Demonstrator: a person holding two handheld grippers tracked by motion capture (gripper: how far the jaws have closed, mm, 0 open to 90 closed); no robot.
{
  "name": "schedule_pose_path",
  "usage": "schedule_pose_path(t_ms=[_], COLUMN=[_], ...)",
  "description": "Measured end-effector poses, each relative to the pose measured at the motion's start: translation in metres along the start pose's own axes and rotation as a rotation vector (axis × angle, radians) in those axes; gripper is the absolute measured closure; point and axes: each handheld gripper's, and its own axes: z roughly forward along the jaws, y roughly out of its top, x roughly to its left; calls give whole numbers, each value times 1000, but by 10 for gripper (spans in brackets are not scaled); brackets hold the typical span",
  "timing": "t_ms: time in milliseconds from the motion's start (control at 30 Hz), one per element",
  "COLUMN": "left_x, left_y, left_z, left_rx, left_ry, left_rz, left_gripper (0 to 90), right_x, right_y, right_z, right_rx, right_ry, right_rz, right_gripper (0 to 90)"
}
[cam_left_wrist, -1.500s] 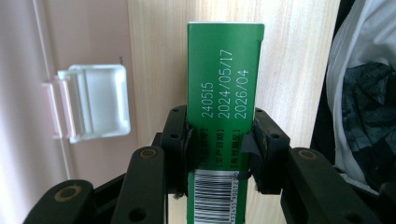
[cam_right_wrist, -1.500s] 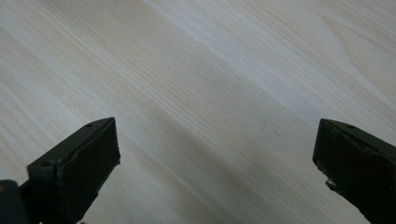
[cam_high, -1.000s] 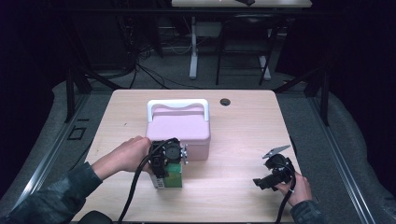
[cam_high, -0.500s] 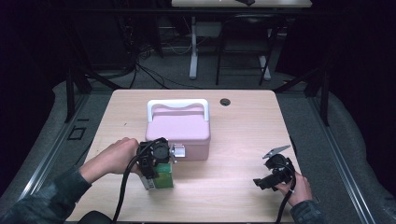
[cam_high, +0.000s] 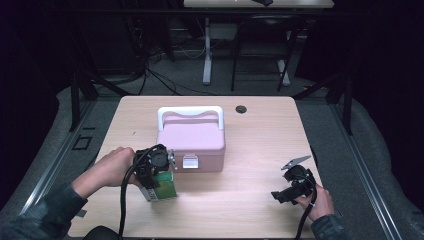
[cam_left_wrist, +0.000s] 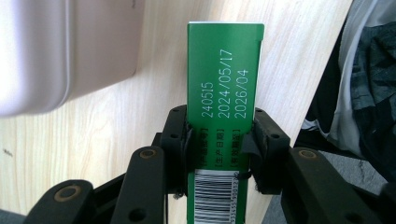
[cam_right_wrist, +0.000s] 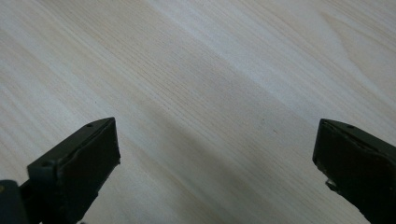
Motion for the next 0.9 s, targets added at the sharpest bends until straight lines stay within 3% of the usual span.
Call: schedule_pose_path(t_ms=[900], left_x=[15], left_y=[-50], left_z=[-8], left_rx=[4], left_ry=[35], left_rz=[-160], left_gripper=[633], right_x=[0], right_y=[0], right_z=[0], right_rx=[2], right_ry=[2], right_rz=[5], right_gripper=[0])
